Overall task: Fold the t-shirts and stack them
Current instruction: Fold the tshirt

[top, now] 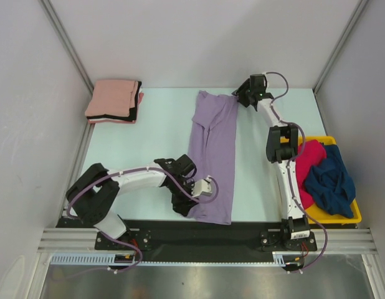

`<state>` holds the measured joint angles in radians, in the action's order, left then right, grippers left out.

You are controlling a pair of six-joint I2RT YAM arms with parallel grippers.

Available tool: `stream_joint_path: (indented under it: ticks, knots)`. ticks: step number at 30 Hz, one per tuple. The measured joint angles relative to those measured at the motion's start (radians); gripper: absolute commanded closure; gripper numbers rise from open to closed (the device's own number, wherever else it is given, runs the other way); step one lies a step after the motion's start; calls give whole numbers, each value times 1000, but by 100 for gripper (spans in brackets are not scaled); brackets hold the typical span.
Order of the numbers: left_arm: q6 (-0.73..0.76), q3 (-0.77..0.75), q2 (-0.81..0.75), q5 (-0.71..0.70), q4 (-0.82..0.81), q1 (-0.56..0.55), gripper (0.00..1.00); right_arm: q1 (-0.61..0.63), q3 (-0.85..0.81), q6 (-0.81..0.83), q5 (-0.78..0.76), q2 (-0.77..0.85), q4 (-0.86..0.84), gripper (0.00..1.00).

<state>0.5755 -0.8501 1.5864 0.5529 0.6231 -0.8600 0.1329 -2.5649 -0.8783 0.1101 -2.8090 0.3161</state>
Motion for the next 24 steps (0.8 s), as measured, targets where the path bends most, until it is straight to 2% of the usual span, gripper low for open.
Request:
stream_joint_path:
  ticks: [2,7,10,13,16,18,24]
  knots:
    - [1,12,-23,-11,31,30,44,-6,43,31,-22,47,24,37]
    - [30,24,-179,-82,150,131,40,-47,182,158,-99,245,143,36]
    - [77,24,-358,-127,202,138,40,-64,401,229,-143,483,200,36]
    - [127,39,-504,-169,217,140,38,-43,790,279,-184,843,170,36]
    - [224,100,-631,-199,206,140,34,43,1102,290,-204,1142,192,38]
    - [312,160,-694,-201,188,140,32,124,1280,286,-191,1278,189,38]
    - [513,330,-742,-148,36,110,32,384,1685,203,-161,1412,309,41]
